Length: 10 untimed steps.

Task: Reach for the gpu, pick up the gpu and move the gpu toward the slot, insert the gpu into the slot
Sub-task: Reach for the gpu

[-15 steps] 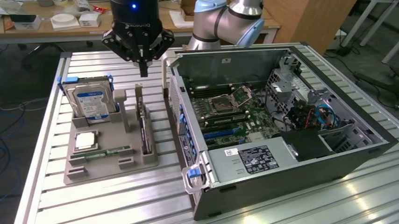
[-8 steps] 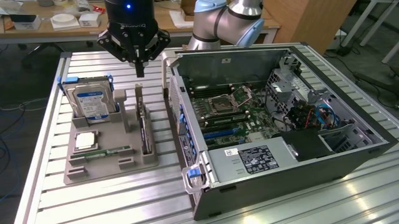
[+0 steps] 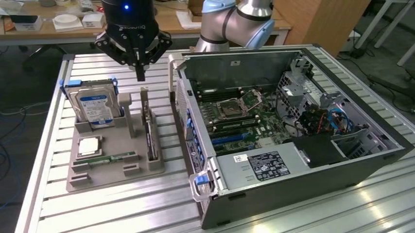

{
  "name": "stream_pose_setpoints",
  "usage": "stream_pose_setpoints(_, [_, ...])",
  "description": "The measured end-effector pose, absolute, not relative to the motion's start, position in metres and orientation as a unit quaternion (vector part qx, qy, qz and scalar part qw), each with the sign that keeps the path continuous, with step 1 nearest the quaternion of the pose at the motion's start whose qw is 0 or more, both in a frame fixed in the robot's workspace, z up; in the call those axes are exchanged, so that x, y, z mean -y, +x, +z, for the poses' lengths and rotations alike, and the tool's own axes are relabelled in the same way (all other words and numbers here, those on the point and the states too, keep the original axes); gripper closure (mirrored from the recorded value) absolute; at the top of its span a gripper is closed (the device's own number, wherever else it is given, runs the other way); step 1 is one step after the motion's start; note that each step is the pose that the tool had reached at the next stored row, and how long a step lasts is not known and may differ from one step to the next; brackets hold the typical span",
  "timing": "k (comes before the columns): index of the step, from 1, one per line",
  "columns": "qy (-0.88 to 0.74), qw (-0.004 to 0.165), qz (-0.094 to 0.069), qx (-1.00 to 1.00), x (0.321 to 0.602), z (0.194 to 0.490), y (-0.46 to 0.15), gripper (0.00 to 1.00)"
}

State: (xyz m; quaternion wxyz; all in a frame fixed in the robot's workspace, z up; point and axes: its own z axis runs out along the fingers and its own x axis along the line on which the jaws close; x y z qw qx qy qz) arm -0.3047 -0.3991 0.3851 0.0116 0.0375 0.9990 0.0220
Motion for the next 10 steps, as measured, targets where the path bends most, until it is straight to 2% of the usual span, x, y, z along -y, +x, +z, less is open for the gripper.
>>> stream_pose_setpoints(10, [0.037,0.011,0.022,-0.999,0.3992,0.3847,-0.3127,0.90])
